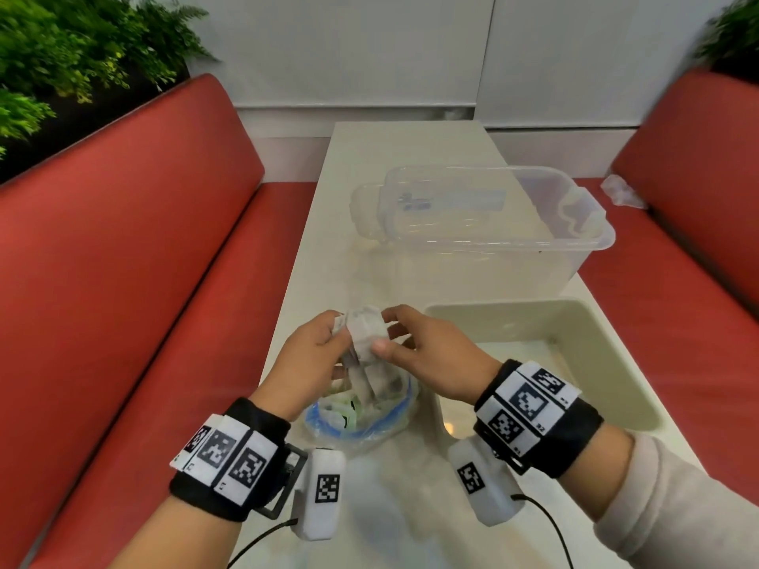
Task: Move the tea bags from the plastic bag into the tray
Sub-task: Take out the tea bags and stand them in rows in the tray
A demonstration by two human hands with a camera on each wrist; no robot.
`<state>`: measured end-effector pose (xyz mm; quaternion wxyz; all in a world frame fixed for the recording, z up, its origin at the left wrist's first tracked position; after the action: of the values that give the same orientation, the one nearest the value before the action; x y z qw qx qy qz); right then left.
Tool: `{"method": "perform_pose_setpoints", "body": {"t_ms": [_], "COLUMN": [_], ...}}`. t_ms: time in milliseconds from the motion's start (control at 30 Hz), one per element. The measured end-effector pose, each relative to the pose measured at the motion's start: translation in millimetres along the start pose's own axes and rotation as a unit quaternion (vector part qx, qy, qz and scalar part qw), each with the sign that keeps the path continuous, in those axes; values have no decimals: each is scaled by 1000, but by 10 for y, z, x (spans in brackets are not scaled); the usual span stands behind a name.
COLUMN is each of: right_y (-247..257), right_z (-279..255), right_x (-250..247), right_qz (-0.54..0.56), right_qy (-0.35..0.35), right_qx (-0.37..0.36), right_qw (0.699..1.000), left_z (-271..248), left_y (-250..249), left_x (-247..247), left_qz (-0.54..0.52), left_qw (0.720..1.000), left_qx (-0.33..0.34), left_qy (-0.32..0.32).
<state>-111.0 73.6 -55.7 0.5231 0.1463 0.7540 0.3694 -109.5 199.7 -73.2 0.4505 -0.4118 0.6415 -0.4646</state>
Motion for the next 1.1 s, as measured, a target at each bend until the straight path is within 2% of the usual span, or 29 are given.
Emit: {"method": "perform_pose_setpoints", "body": {"t_ms": [133,333,500,667,767,867,967,1100], "right_y": [24,26,82,78,170,405,585,627], "right_z": [77,81,93,118,53,-35,-89,-195], "right_x": [1,-37,-103,-72,-115,-141,-63,-59], "right_qz": [-23,65,135,158,122,3,-104,-132], "right_qy": [-31,-85,-136,-152,-194,-232,-230,-219], "right_qx": [2,-7,-12,3,-9,-42,-63,-64], "right_qw": [999,994,981,976,973,972,966,965], "left_z": [5,-42,-26,-46,-68,-65,-21,25], "left_y": [-36,-27,-7,33,26,-36,-10,16], "left_x": [-22,-79,-107,-56,73,201,201,208], "left_qz": [36,44,-68,-152,-149,-181,-253,-304], "left_qw": [999,997,995,987,988,981,966,951], "left_qx": [34,54,37,16,30,36,4,-37], "left_qy": [-8,-28,-61,-44,14,54,46,38]}}
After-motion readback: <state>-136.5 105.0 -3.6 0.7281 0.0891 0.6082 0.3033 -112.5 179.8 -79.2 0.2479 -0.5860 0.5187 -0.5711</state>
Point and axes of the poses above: each hand's wrist, its own z-axis towards the middle knuckle, its own x-axis out of the palm, y = z × x, the point moved 10 cm from there along z, towards the middle knuckle, and after that the axes turned 6 degrees about y, right-handed, at the moved point
